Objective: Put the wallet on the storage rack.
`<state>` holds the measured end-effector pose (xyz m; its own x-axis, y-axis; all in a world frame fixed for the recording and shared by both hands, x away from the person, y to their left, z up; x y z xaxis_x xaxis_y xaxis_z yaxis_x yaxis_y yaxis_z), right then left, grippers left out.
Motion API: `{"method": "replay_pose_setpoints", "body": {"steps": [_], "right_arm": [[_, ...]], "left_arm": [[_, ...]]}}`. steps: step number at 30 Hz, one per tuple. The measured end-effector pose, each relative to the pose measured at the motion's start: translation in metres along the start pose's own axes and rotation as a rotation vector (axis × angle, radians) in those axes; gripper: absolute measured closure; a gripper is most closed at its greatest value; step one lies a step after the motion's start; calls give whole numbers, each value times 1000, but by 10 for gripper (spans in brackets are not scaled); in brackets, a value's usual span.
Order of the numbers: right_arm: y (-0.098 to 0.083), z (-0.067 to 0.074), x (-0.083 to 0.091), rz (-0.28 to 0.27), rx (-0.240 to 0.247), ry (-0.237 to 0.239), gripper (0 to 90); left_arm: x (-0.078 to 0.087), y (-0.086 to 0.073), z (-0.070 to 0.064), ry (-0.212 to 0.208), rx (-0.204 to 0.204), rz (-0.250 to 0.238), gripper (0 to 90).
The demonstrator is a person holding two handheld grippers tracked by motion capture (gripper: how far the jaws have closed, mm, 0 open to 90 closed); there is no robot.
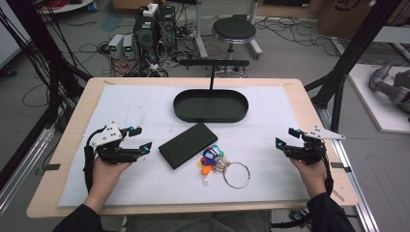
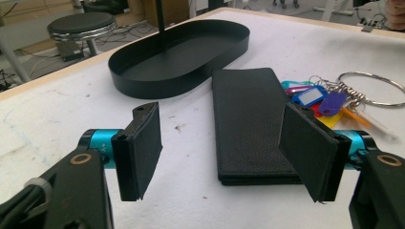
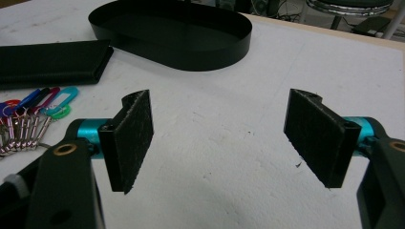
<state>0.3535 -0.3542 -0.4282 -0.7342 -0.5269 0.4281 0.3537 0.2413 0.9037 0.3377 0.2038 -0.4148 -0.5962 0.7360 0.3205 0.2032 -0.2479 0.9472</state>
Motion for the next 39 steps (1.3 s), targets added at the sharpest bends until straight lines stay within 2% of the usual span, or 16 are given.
{"method": "replay_pose_setpoints", "body": {"steps": [9,14,20,23,25,26,29,30,33,36,39], "right_arm": [[-1,0,1,-2,-11,17,260],[-4,4,7,-2,-8,41,351],[-8,11,10,9,-48,76,422],[-8,21,9,25,-42,102,471],[-9,35,4,57,-30,116,483],[-9,35,4,57,-30,116,483],[-10,58,-6,118,-10,121,520],[-10,58,-6,118,-10,121,520],[-10,72,-14,154,-5,145,556],[-13,87,-22,206,26,175,608],[-14,92,-26,234,41,172,632]], "left_arm": [[-8,7,-13,-43,5,-13,314],[-17,11,-20,-48,-9,-6,319],[-30,13,-25,-64,-21,10,319],[-34,14,-26,-69,-25,15,319],[-35,14,-26,-67,-29,18,319],[-36,14,-26,-65,-30,21,319],[-37,14,-26,-63,-34,29,318],[-37,14,-26,-63,-34,28,318],[-37,13,-25,-55,-34,31,318],[-35,12,-24,-47,-35,36,318],[-34,12,-23,-37,-34,34,318]]}}
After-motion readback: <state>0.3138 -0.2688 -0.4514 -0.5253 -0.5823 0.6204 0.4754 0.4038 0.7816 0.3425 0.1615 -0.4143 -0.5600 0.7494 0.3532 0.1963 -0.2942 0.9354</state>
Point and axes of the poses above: each handheld gripper's, and its own axes: x roughly backward along the jaws, y roughly out of its top, z roughly to its left, the point moved 3 cm from there along -x, roughly forward along the jaws, and after that the axes turned 2 degrees about x, right-handed, at the moved point
